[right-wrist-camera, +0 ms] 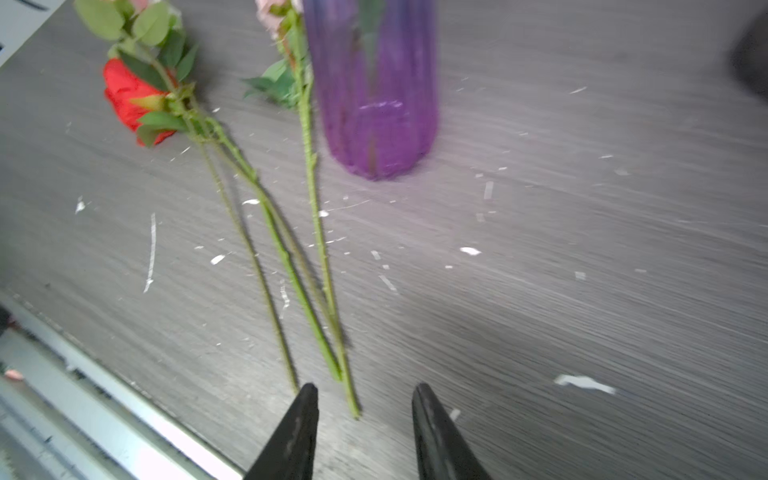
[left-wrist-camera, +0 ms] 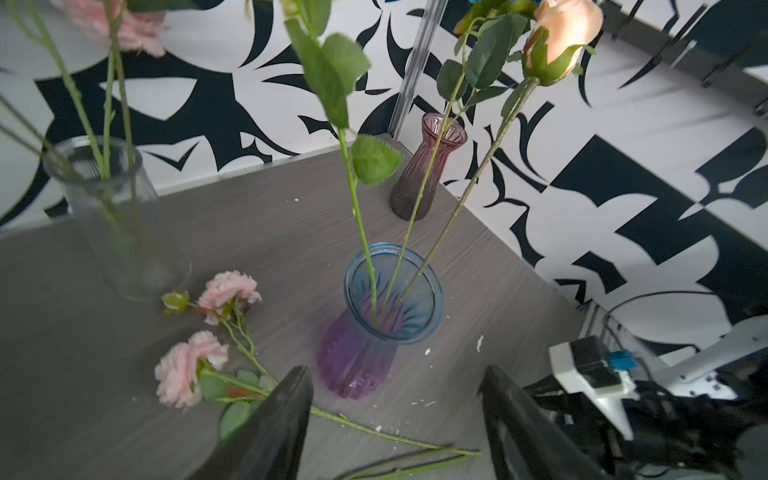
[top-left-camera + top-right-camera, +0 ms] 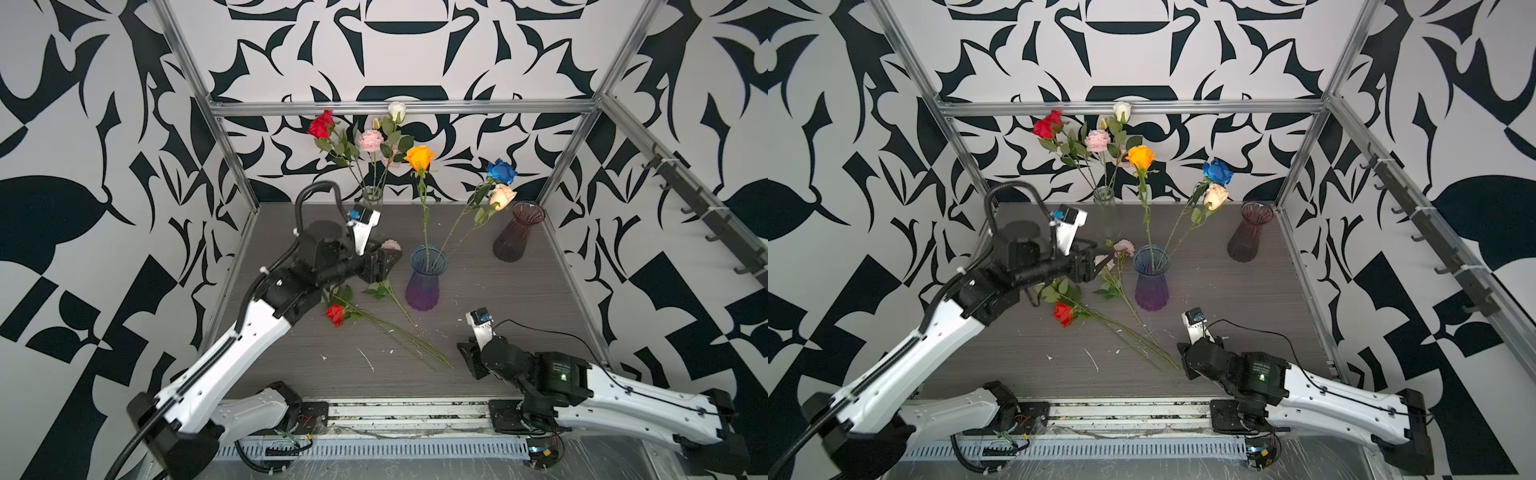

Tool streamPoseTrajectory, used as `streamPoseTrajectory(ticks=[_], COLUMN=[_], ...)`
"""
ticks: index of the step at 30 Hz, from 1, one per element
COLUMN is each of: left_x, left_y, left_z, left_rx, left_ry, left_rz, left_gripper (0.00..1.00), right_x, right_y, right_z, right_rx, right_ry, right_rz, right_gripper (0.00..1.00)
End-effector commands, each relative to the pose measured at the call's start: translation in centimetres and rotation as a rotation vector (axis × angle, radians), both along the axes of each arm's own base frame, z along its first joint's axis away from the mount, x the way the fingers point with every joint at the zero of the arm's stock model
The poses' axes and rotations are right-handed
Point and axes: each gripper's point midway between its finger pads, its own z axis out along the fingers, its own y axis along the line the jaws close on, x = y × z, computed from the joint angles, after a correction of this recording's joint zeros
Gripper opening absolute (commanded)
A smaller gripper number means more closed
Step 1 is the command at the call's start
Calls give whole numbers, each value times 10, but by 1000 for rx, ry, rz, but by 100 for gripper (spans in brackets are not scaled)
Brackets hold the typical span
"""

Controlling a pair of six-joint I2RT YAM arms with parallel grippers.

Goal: Arrange the flowers into the vase
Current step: 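Open the left gripper and pull back while the right gripper reaches toward loose flowers, then close the right gripper on the pink rose stem among the loose flowers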

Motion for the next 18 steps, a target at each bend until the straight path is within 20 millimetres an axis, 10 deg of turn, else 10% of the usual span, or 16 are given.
streamPoseTrajectory(ticks=[1,8,18], left_x=[-17,-49,-52], left_y=[25,68,82], left_z=[-23,-102,-120], left_rx=[-109,-298,-338], left_ry=[88,268,256], left_rz=[104,271,328], left_gripper=[68,61,62], right_x=[-9,-10,9], right_y=[41,107,158], right_z=[-11,-17,-32], right_rx=[69,-27,-46], right_ry=[72,177,379], right_rz=[109,274,350], right_gripper=[40,34,30])
